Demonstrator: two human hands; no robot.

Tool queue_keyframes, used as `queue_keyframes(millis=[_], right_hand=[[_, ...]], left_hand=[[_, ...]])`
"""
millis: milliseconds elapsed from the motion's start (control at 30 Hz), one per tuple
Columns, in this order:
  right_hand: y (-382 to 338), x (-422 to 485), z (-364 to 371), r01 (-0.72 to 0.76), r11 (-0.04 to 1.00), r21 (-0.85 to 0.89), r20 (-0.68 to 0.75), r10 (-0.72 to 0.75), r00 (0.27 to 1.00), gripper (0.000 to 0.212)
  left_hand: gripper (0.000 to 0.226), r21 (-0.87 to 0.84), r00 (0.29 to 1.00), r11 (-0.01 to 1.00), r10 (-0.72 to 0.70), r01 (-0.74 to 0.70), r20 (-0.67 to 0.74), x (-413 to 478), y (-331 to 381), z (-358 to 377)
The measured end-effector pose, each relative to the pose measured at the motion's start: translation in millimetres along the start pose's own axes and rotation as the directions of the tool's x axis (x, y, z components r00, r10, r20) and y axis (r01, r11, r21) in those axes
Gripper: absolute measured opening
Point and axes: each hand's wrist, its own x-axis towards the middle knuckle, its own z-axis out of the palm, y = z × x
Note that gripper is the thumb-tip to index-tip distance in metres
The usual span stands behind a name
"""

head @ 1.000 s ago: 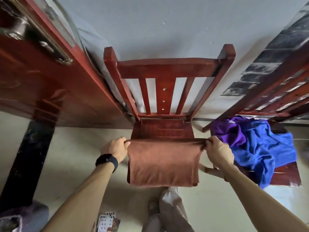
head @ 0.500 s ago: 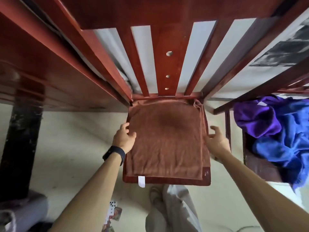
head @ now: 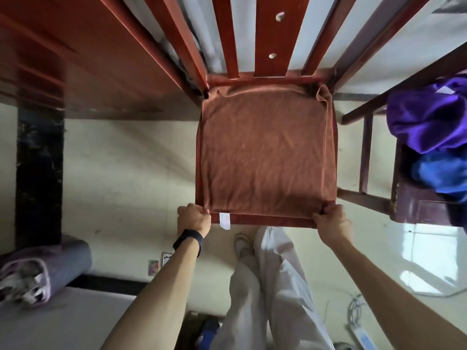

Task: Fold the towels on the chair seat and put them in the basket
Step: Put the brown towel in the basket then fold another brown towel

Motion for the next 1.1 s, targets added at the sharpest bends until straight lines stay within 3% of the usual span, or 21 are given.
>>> queue_keyframes(millis=[100, 200, 300, 400, 433, 500, 600, 633, 733, 800, 867, 967, 1100], right_hand=[[1, -3, -1, 0.021, 0.998, -0.06, -0.001, -0.022, 1.0, 0.024], [-5, -8, -6, 0.026, 0.993, -0.112, 0.024, -0.024, 0.999, 0.02], [-12, -7, -9, 0.03, 0.986, -0.166, 0.045, -0.022, 0.999, 0.026], [-20, -13, -14, 0.006, 0.982, -0.19, 0.054, 0.004, 0.999, 0.034], [-23, -16, -15, -0.003, 0.991, -0.132, 0.048, 0.009, 0.999, 0.028], [-29, -21, -23, -0.078, 0.981, 0.177, 0.078, 0.065, 0.995, 0.015], [-43, -24, -53, -0.138, 0.842, 0.522, 0.136, 0.078, 0.988, 0.014], [-50, -27, -69, -0.107, 0.801, 0.59, 0.132, 0.036, 0.991, 0.005], [-77, -44, -118, 0.027, 0.666, 0.746, 0.044, -0.089, 0.995, 0.02], [-85, -55, -139, 0.162, 0.666, 0.728, -0.053, -0.181, 0.982, 0.02], [-84, -56, -138, 0.209, 0.697, 0.686, -0.127, -0.168, 0.978, 0.019], [-67, -35, -106, 0.117, 0.912, 0.393, -0.169, -0.053, 0.984, 0.024], [-36, 8, -63, 0.02, 0.98, 0.198, -0.107, 0.002, 0.994, 0.03]], left_hand=[[0.033, -0.08, 1.0, 0.997, -0.007, 0.006, -0.016, -3, 8, -7], [0.017, -0.304, 0.999, 0.952, -0.043, 0.045, 0.012, -8, 13, -11], [0.011, -0.566, 0.99, 0.814, -0.07, 0.126, 0.119, -11, 15, -17], [0.007, -0.689, 0.961, 0.682, -0.074, 0.244, 0.267, -14, 15, -28], [0.012, -0.71, 0.954, 0.652, -0.074, 0.266, 0.29, -15, 15, -32], [0.024, -0.746, 0.954, 0.608, -0.069, 0.272, 0.292, -17, 13, -42], [0.032, -0.8, 0.959, 0.546, -0.023, 0.249, 0.283, -23, 21, -68], [0.03, -0.824, 0.96, 0.516, 0.012, 0.234, 0.28, -27, 27, -81], [0.008, -0.924, 0.954, 0.323, 0.146, 0.204, 0.262, -39, 43, -117], [0.006, -0.956, 0.949, 0.222, 0.209, 0.191, 0.238, -42, 48, -126], [0.004, -0.931, 0.955, 0.319, 0.174, 0.174, 0.239, -40, 50, -115], [0.013, -0.812, 0.961, 0.539, 0.018, 0.223, 0.275, -33, 44, -73], [0.028, -0.709, 0.956, 0.65, -0.102, 0.273, 0.274, -15, 28, -20]])
